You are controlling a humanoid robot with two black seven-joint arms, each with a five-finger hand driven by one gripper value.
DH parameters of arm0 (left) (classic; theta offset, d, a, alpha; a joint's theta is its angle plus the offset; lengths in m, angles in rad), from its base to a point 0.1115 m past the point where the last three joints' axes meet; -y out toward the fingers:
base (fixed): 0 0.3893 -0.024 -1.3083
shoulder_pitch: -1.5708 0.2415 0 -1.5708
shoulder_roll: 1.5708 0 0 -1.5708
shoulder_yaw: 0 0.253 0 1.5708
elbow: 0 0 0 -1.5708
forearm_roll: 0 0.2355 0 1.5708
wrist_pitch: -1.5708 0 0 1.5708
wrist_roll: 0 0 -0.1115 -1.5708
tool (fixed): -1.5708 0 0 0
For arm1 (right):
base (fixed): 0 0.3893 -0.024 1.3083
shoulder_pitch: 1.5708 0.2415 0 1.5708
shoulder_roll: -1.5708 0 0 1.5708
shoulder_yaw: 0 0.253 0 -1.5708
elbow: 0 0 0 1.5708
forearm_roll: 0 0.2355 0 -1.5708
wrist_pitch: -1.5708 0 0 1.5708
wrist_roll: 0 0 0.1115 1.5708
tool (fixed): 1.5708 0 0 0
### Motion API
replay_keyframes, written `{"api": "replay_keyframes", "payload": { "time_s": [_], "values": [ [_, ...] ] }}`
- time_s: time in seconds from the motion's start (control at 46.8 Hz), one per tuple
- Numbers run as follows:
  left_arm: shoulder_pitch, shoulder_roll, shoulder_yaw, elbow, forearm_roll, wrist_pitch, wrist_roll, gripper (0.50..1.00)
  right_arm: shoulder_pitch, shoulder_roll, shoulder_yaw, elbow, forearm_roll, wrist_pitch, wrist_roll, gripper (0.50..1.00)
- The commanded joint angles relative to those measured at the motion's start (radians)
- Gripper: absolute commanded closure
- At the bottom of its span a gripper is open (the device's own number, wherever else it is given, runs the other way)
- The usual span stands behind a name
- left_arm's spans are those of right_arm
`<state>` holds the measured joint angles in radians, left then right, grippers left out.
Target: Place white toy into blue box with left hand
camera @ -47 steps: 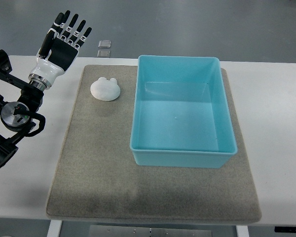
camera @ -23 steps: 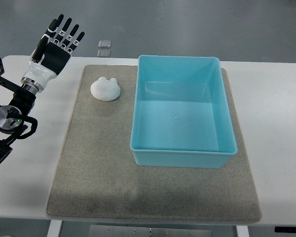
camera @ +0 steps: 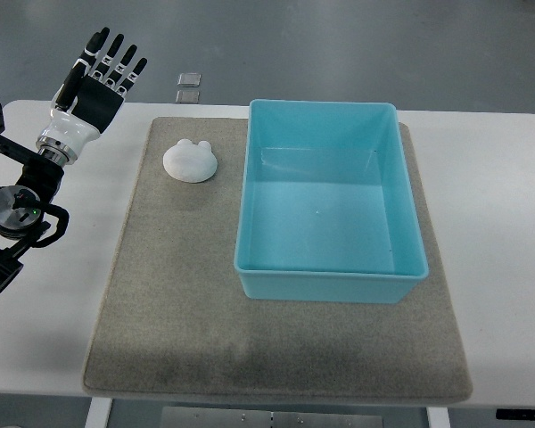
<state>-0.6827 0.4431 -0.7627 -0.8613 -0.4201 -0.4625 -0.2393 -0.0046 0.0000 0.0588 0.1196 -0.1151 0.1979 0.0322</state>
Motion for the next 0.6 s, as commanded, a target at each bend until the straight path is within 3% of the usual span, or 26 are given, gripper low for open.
{"api": "replay_keyframes", "payload": {
  "time_s": [0.0,0.363,0.577],
  "values": [
    [0.000,0.000,0.000,0.001,0.001,-0.001,0.000,0.508,0.000,0.000,-0.001,0.000,0.000,0.000,0.000,0.564],
    [-0.006,0.000,0.005,0.008,0.004,-0.056,-0.011,0.508,0.000,0.000,-0.001,0.000,0.002,0.000,0.000,0.564],
    [-0.006,-0.003,0.006,0.018,0.003,-0.036,-0.014,0.508,0.000,0.000,0.001,0.000,0.000,0.000,0.000,0.564]
  ]
}}
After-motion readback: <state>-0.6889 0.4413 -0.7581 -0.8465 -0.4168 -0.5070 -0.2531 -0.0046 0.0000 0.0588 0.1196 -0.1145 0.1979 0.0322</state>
